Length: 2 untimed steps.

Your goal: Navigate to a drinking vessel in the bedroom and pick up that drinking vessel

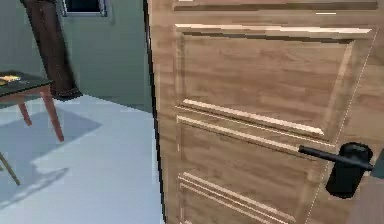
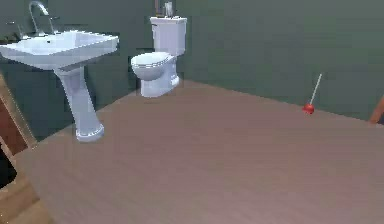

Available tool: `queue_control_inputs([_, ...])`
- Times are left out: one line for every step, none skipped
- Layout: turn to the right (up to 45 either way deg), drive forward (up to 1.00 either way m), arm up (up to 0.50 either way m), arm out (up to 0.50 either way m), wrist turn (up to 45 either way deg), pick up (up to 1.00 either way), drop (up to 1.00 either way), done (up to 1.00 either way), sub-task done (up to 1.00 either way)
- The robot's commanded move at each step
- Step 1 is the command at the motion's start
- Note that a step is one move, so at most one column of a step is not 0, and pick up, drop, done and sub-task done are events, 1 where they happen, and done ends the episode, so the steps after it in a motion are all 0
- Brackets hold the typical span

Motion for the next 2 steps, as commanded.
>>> queue_control_inputs([45.0,0.00,0.00,0.00,0.0,0.00,0.00,0.00,0.00])
queue_control_inputs([45.0,0.00,0.00,0.00,0.0,0.00,0.00,0.00,0.00])
